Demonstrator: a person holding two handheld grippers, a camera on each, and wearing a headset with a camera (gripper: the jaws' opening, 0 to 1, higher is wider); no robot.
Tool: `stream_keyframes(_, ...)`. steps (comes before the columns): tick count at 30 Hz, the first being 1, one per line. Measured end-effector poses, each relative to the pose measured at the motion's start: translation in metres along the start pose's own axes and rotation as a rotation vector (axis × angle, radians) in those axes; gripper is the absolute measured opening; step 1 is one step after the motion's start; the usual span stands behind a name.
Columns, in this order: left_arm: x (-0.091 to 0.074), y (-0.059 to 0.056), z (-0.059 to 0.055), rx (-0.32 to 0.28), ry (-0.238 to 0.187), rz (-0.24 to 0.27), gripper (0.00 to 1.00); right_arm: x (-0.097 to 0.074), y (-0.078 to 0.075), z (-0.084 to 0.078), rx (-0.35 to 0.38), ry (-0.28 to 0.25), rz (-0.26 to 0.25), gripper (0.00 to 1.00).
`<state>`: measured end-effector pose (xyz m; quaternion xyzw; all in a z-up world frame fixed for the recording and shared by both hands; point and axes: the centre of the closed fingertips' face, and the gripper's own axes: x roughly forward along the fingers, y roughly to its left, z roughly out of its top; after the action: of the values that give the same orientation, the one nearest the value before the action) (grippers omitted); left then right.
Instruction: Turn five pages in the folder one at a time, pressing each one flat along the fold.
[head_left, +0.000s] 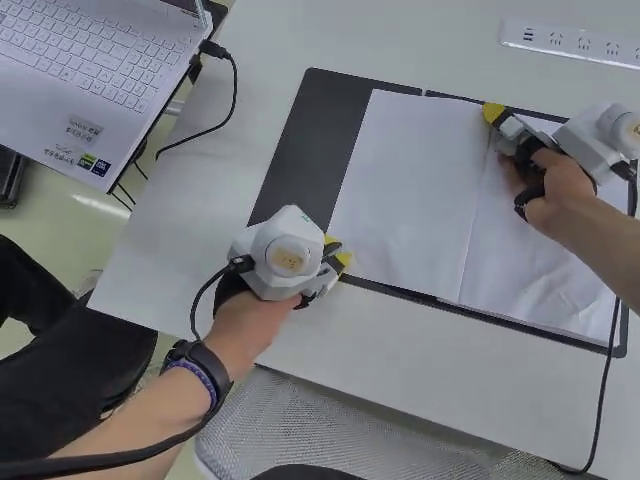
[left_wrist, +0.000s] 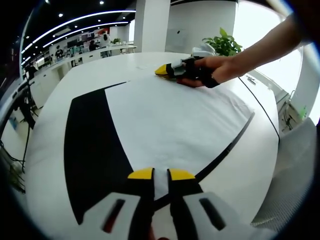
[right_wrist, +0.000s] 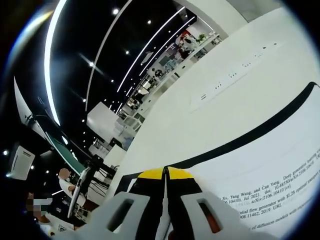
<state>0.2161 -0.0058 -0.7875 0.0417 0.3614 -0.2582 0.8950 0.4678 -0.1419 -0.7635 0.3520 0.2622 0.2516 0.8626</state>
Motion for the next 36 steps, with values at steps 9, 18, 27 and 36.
stream_keyframes(9, 0.000, 0.000, 0.001, -0.002, 0.002, 0.001, 0.07, -0.002, 0.003, -0.003, -0.019, 0.024, 0.030, 0.00)
stream_keyframes(18, 0.001, 0.000, 0.000, -0.002, 0.000, 0.000, 0.07, -0.013, 0.009, -0.020, -0.084, 0.113, 0.092, 0.00)
stream_keyframes(27, 0.002, 0.001, 0.000, -0.002, 0.003, 0.001, 0.07, -0.027, 0.013, -0.037, -0.125, 0.155, 0.133, 0.00)
stream_keyframes(36, 0.002, 0.001, 0.000, 0.003, 0.004, -0.003, 0.06, -0.048, 0.016, -0.056, -0.130, 0.177, 0.164, 0.00)
